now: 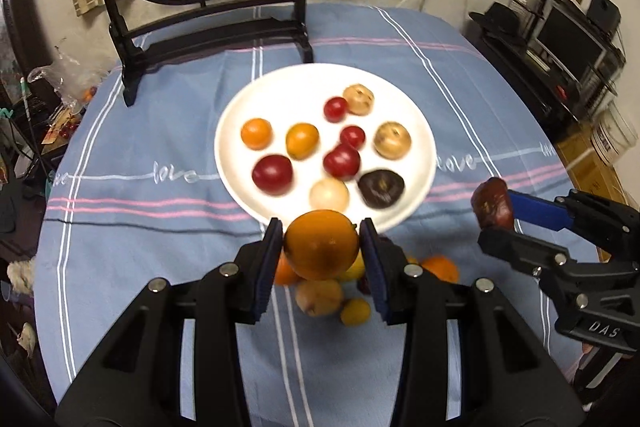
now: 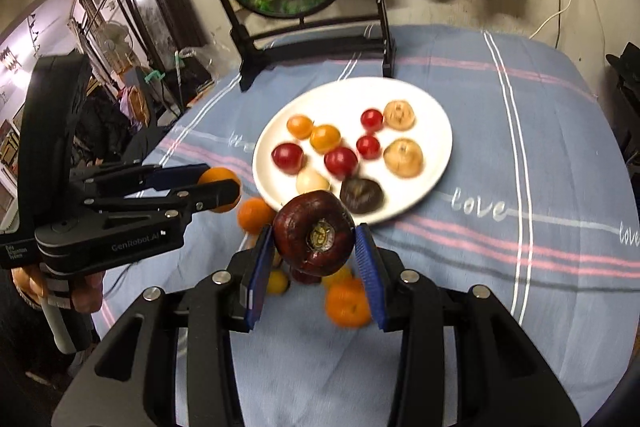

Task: Organize fruits
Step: 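Carry the purple plum and orange in both tools over the plate, then open both tools to release the plum and orange onto the plate, then move both tools back over the fruit pile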

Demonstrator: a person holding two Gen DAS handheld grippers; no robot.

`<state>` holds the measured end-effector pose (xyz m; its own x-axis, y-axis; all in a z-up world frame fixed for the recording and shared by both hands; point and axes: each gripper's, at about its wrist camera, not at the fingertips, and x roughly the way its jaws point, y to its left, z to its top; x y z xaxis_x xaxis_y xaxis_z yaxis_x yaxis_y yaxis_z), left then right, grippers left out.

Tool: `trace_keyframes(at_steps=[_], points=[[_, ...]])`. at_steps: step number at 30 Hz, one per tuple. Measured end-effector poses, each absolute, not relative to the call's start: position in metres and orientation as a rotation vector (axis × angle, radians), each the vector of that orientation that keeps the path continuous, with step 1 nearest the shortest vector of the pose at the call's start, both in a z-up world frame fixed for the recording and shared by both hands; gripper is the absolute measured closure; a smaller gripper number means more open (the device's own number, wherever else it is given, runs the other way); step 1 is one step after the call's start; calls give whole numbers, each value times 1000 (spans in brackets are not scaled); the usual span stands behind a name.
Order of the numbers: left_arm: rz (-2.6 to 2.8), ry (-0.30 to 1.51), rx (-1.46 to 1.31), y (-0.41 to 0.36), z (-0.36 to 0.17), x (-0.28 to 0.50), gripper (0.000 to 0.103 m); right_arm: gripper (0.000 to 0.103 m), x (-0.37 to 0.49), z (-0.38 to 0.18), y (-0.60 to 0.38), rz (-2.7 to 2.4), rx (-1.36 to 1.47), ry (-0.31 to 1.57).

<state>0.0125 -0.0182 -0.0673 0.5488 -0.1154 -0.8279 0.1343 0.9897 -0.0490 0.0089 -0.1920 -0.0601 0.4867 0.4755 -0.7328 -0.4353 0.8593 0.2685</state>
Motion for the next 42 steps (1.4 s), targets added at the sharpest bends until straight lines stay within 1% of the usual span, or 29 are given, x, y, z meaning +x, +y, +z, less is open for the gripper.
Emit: trace_keyframes(at_steps=[3,4,10,16,18,20,22,23,24,25,32,37,42], points=[[-139,970,10,-16,-63,30,63,61,31,-57,-190,543,60,898],[-137,960,11,-17,-61,38,66,61,38,-57,-189,540,63,894],[-136,937,30,-24,-59,78,66,61,85,-63,-181,522,83,907],[-112,995,34,-26,-85,120,66,61,134,-93,-165,488,53,984],[-97,1029,47,-27,-98,132,70,61,148,-106,-156,470,10,1019],[-73,1057,53,-24,-109,139,65,60,156,-116,-148,434,-62,1028],[-58,1061,34,-17,-113,141,56,58,158,-119,-147,428,-83,1029],[-50,1052,33,-14,-114,141,53,45,158,-118,-149,424,-85,1022],[-46,1047,32,-12,-114,140,47,37,155,-115,-152,409,-91,993],[-40,1044,22,-8,-114,140,37,32,154,-113,-154,403,-104,975],[-35,1006,36,-3,-102,122,36,32,135,-100,-175,440,-14,977],[-43,996,14,9,-95,91,36,32,80,-100,-192,478,16,982],[-80,1011,32,18,-103,34,36,32,9,-112,-211,495,12,991]])
